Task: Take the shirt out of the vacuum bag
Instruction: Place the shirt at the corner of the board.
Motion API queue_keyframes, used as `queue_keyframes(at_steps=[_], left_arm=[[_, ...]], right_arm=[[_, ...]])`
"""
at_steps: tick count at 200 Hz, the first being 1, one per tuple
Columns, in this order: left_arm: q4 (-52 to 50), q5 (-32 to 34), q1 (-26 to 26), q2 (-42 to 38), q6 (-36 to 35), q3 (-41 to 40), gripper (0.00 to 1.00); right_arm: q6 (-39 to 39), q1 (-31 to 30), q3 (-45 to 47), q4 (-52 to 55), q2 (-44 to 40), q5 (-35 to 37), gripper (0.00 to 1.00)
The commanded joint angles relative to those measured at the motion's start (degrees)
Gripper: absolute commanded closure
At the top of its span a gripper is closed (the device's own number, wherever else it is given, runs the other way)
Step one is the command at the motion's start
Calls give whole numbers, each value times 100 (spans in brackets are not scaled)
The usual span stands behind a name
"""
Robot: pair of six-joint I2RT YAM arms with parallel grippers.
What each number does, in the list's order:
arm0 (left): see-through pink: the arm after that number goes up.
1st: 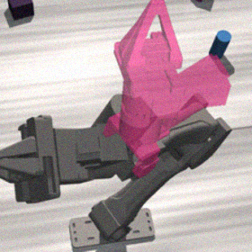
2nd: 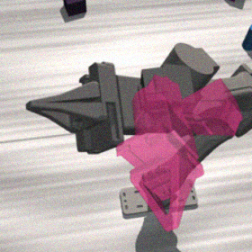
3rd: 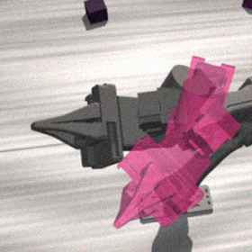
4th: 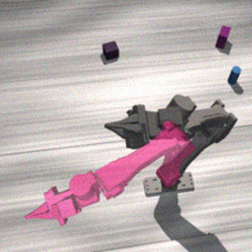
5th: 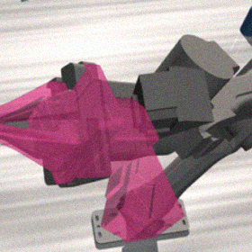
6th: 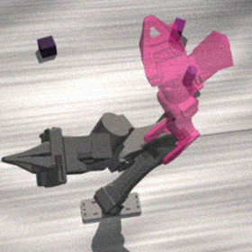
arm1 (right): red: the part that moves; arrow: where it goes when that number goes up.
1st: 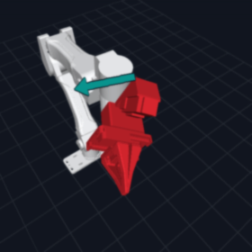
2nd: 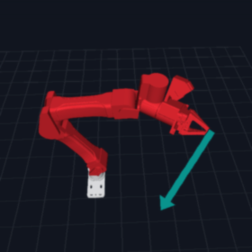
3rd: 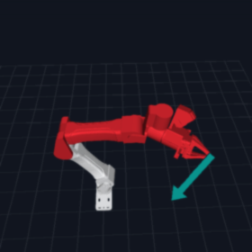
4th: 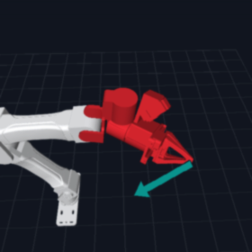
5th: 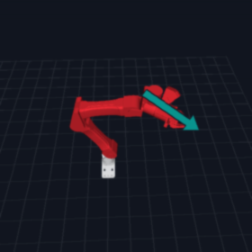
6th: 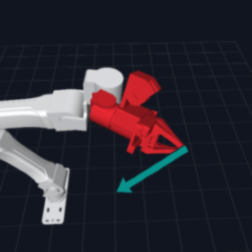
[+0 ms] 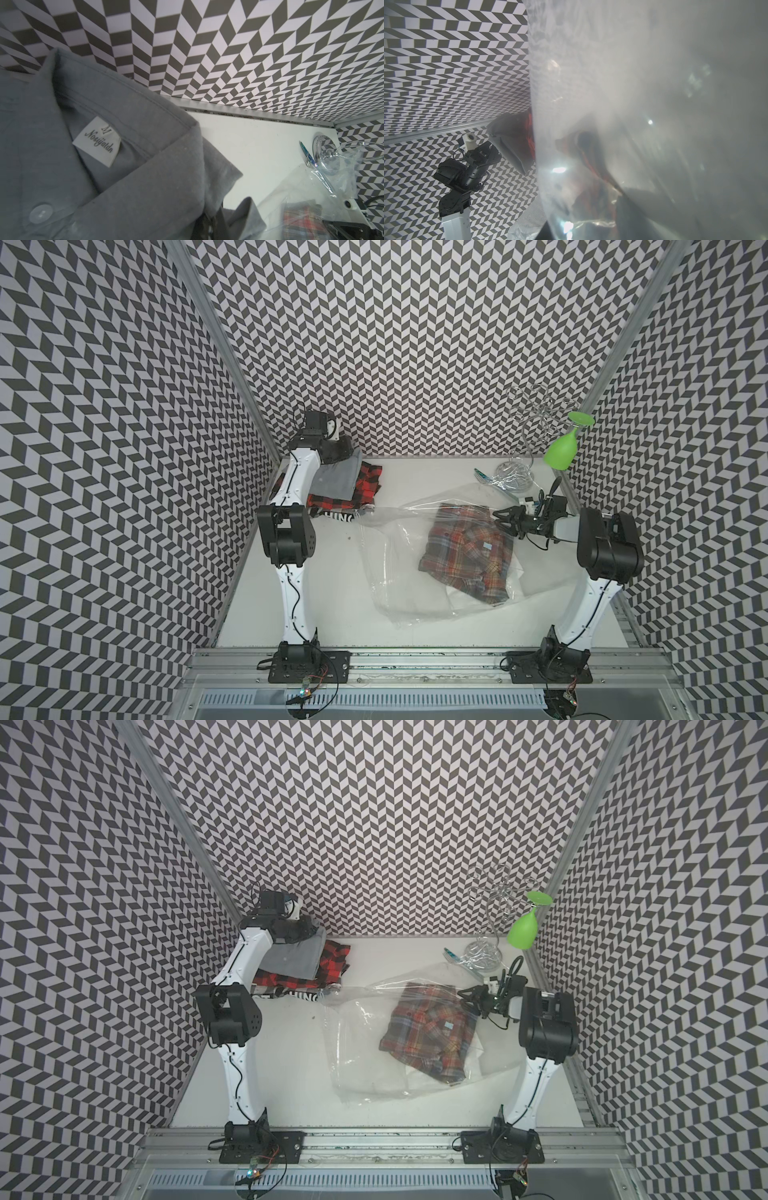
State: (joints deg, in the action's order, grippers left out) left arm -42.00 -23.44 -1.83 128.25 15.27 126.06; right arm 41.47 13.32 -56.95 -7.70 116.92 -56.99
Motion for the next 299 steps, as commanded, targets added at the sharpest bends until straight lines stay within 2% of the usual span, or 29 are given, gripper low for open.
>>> queue_keyframes(at_steps=[1, 5, 14, 21, 29, 31, 34, 36, 39, 76, 97, 117, 130, 164, 186, 209, 238, 264, 299], left_arm=[[344, -260, -81, 275, 208, -44, 99], [342, -295, -81, 313, 235, -51, 89], [333, -349, -92, 369, 351, -47, 59], [350, -329, -116, 368, 428, -47, 46], [401, -310, -142, 322, 512, -73, 36], [420, -315, -149, 304, 541, -84, 27], [459, -324, -151, 266, 579, -94, 7], [485, -333, -151, 244, 615, -96, 3], [523, -336, -154, 206, 662, -99, 1], [702, -257, -106, -568, 1249, -143, 1], [865, -72, -87, -1419, 1485, -726, 1], [1208, -20, -77, -2433, 1686, -1838, 1], [1422, -152, -83, -3149, 1828, -2839, 1], [1493, 46, -116, -5049, 2161, -5420, 2], [1419, 79, -102, -6134, 2440, -6755, 5], [1525, -170, -126, -6900, 2704, -7797, 15], [1835, -515, -396, -7329, 2972, -8587, 44], [2036, -659, -676, -7545, 3211, -8905, 54], [1117, -279, -817, -8106, 3353, -9057, 61]], right_arm=[[-87, -5, 175, 535, 375, 856, 59], [-87, -4, 184, 529, 377, 853, 59], [-91, -5, 189, 518, 368, 832, 59], [-89, 0, 198, 501, 367, 834, 59], [-74, -12, 201, 484, 367, 828, 59], [-75, -13, 202, 488, 362, 825, 59], [-77, -9, 213, 477, 356, 825, 59], [-78, -11, 211, 475, 364, 822, 59], [-74, -11, 217, 471, 355, 820, 59], [-63, -10, 244, 452, 235, 787, 58], [-52, -13, 259, 456, 96, 783, 58], [-44, -16, 296, 467, -62, 773, 57], [-47, -33, 319, 471, -178, 777, 55], [-77, -85, 321, 515, -459, 708, 50], [-256, -134, 144, 769, -654, 706, 47], [-617, -155, -240, 1344, -860, 883, 45], [-1049, -154, -755, 2107, -1131, 1195, 44], [-1464, -182, -1151, 2796, -1405, 1589, 43], [-1656, -186, -952, 3091, -1710, 1921, 43]])
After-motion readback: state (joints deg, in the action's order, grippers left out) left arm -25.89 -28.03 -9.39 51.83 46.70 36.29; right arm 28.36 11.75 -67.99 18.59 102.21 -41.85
